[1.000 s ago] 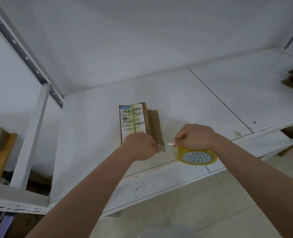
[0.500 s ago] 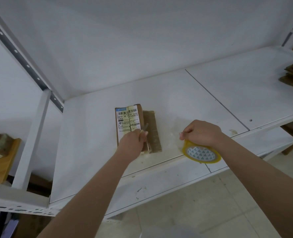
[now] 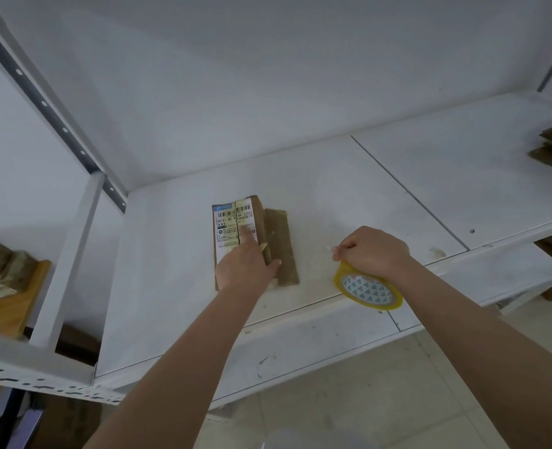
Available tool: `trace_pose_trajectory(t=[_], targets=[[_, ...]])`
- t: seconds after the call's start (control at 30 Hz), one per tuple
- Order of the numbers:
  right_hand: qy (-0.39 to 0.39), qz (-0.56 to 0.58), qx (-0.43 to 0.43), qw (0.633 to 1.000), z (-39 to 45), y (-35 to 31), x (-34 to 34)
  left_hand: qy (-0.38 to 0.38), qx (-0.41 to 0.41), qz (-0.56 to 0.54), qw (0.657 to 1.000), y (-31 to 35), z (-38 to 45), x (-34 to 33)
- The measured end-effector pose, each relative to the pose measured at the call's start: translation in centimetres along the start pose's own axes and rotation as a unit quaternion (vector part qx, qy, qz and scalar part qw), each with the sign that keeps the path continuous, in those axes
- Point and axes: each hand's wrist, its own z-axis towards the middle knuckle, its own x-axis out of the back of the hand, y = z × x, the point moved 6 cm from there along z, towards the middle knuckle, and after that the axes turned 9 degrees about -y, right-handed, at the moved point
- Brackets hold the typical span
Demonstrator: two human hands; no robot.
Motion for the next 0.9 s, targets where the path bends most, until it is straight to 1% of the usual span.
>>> trace_pose_trajectory(t=[0.03, 0.1, 0.2, 0.27, 0.33, 0.37, 0.4, 0.47, 0.53, 0.57, 0.7, 0.77, 0.83, 0.9], targets=[[0.008, 0.019, -0.004, 1.000, 0.0, 0.3, 0.2, -0.005, -0.006, 0.040, 0.999, 0.0, 0.2, 0.1], [0.034, 0.067, -0.011, 0.997, 0.0, 0.9, 0.7, -0.012, -0.046, 0.080, 0.996, 0.0, 0.4, 0.6], [0.085, 0.112, -0.013, 0.990, -0.1, 1.5, 2.0, -0.039, -0.130, 0.115, 0.984, -1.1, 0.2, 2.3], [0.106, 0.135, -0.013, 0.985, 0.0, 1.8, 2.8, -0.070, -0.163, 0.113, 0.978, -2.6, 0.2, 3.9], [0.113, 0.144, -0.010, 0.983, 0.1, 1.9, 3.2, -0.093, -0.152, 0.079, 0.981, -4.0, 0.6, 5.1], [0.113, 0.144, -0.007, 0.983, 0.2, 1.8, 3.4, -0.088, -0.136, 0.055, 0.985, -4.3, 0.8, 5.3], [0.112, 0.146, -0.003, 0.983, 0.3, 1.7, 3.5, -0.070, -0.119, 0.030, 0.990, -4.3, 1.0, 5.4], [0.109, 0.150, 0.003, 0.983, 0.4, 1.2, 3.4, -0.007, -0.093, -0.009, 0.996, -3.4, 1.0, 5.1], [0.102, 0.153, 0.008, 0.983, 0.4, 0.9, 3.2, 0.045, -0.083, -0.017, 0.995, -1.9, 1.0, 4.6], [0.098, 0.150, 0.010, 0.984, 0.4, 0.8, 3.0, 0.056, -0.082, -0.012, 0.995, -1.1, 1.1, 4.4], [0.092, 0.144, 0.012, 0.985, 0.2, 0.7, 2.6, 0.046, -0.046, 0.046, 0.997, 0.2, 2.4, 3.3], [0.093, 0.151, 0.010, 0.984, 0.2, 0.9, 2.4, 0.040, -0.042, 0.072, 0.996, 0.2, 2.6, 3.1], [0.094, 0.158, 0.010, 0.983, 0.2, 1.2, 2.4, 0.036, -0.063, 0.062, 0.995, 0.0, 2.6, 3.0], [0.103, 0.166, 0.007, 0.981, 0.2, 1.5, 2.4, 0.017, -0.123, 0.042, 0.991, -0.1, 2.4, 2.9]])
